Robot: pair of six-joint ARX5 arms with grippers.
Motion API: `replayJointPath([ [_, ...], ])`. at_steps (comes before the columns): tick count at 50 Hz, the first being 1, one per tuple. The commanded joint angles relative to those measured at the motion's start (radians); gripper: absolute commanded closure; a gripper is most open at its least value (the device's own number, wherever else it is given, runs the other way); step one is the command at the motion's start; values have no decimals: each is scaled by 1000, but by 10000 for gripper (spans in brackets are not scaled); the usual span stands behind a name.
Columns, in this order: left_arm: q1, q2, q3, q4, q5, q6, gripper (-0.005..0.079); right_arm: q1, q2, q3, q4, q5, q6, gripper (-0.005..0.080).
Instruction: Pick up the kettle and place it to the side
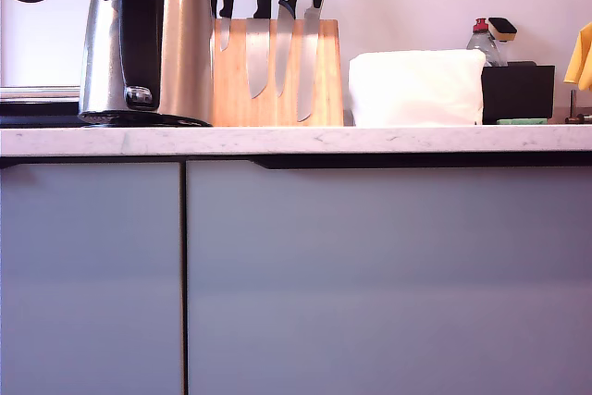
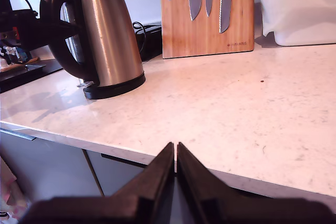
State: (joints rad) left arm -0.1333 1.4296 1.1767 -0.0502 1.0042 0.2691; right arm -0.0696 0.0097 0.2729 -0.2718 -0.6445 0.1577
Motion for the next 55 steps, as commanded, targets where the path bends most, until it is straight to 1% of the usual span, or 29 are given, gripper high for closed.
replayJointPath([
  [1,6,-63,141,102,0,98,767,5,7,-5,5,0,-1,764],
  [5,6,-63,141,67,1,99,767,5,7,-5,30,-13,5,764],
  [10,6,-63,141,14,1,129,767,5,20,8,50,-78,57,754],
  [13,6,-62,141,-6,1,146,767,6,48,31,46,-117,127,705],
  [16,6,-61,141,-29,1,152,767,10,93,66,45,-133,193,636],
  [18,6,-61,141,-49,1,161,767,12,130,98,46,-135,217,605],
  [26,6,-60,141,-114,1,204,767,29,332,282,43,-171,236,523],
  [31,6,-50,141,-129,2,203,767,54,483,405,37,-204,237,469],
  [36,3,-42,141,-143,1,203,766,105,639,523,15,-237,236,441],
  [41,-9,-32,141,-145,1,203,767,180,794,627,17,-244,235,409],
  [49,-21,-18,141,-144,1,203,767,320,1023,779,29,-234,176,393],
  [55,-21,-16,141,-145,1,203,767,405,1176,894,47,-200,148,381],
])
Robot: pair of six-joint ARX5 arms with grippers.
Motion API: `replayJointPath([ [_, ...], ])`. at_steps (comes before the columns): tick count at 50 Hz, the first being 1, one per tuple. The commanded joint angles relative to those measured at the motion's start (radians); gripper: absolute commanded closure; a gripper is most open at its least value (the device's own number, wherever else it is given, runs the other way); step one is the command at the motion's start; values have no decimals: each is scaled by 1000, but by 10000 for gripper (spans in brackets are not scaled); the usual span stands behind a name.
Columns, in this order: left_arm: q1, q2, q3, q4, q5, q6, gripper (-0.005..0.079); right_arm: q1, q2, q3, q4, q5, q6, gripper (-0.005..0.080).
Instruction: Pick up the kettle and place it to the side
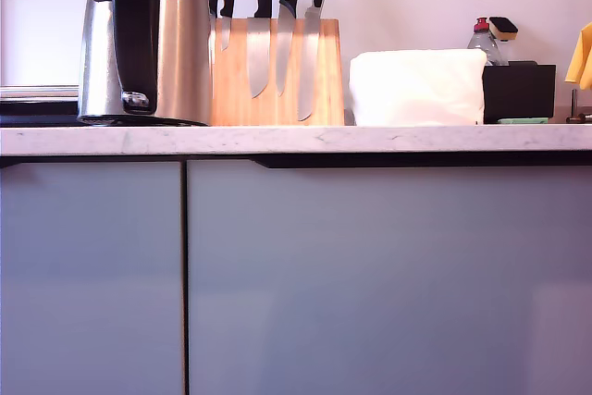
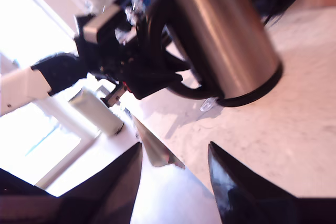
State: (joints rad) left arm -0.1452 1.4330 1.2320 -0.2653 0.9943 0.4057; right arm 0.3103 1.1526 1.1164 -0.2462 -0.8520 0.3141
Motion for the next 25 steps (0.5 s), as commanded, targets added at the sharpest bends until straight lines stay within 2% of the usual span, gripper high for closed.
replayJointPath([
  [1,-9,-19,86,71,10,66,767,39,55,67,29,12,-9,381],
  [14,-8,-19,86,64,6,66,766,151,343,342,53,13,-6,379],
  [25,-8,-19,86,55,0,66,767,189,509,548,45,12,81,340],
])
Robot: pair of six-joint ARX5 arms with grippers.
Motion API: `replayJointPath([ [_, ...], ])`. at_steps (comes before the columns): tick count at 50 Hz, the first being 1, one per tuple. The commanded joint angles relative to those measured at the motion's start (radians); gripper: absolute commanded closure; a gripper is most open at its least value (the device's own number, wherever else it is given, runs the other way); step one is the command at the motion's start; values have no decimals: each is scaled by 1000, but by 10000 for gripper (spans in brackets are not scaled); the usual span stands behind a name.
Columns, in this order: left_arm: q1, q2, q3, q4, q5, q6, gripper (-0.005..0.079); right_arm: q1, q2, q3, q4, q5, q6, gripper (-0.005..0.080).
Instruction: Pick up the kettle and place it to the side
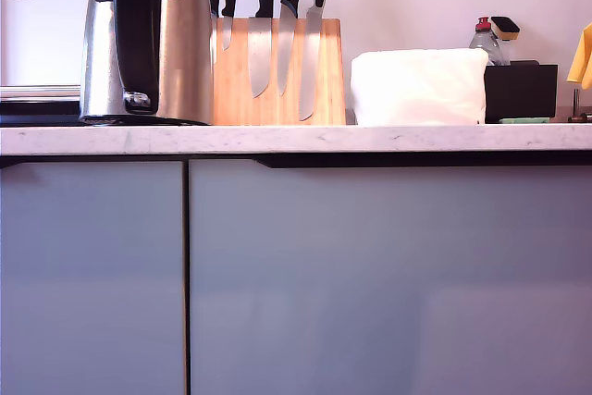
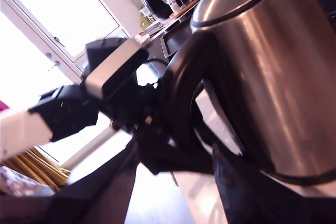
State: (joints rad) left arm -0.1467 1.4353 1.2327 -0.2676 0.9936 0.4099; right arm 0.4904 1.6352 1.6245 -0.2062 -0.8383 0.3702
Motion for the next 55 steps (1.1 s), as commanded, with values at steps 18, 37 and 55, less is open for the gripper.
replayJointPath([
  [18,-7,-21,85,56,0,62,767,42,229,250,8,-27,244,341],
  [37,-7,-21,85,54,1,62,767,114,349,371,38,-58,311,341],
  [55,-16,-21,85,45,20,62,767,145,351,375,130,-57,364,340],
])
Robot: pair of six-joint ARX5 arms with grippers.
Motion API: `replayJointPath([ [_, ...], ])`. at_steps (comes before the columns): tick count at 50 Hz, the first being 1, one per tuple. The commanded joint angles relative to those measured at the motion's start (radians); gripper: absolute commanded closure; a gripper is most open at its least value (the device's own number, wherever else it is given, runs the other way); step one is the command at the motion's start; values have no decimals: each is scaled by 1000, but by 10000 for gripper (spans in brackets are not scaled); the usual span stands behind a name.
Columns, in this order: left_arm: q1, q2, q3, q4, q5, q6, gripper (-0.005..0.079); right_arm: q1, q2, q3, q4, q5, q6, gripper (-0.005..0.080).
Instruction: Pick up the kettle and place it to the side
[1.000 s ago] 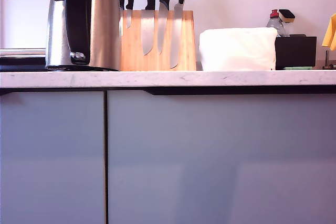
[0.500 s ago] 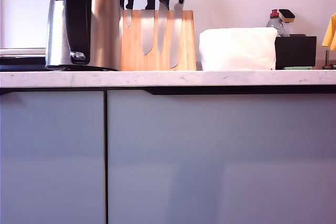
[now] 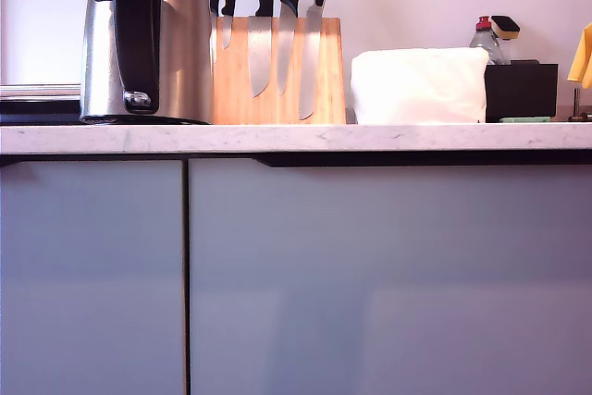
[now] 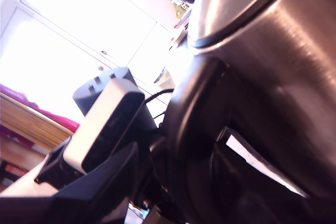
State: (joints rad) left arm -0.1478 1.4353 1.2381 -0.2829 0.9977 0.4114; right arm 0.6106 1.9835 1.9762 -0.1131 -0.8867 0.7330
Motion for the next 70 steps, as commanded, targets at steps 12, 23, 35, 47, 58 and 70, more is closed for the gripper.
replayJointPath([
  [12,-25,-21,80,23,25,60,767,35,23,23,64,-6,5,326],
  [23,-25,-21,80,5,44,61,767,35,46,23,84,-90,-6,310],
  [35,-24,-20,80,-40,-45,70,693,35,49,23,5,-79,-98,311],
  [47,-19,36,80,-56,-90,117,398,30,49,23,-20,-79,-104,311],
  [58,-18,130,80,-64,-85,121,398,29,49,23,-27,-72,-124,311],
  [70,-14,156,80,-105,-37,147,397,28,49,23,-141,-71,-256,311],
])
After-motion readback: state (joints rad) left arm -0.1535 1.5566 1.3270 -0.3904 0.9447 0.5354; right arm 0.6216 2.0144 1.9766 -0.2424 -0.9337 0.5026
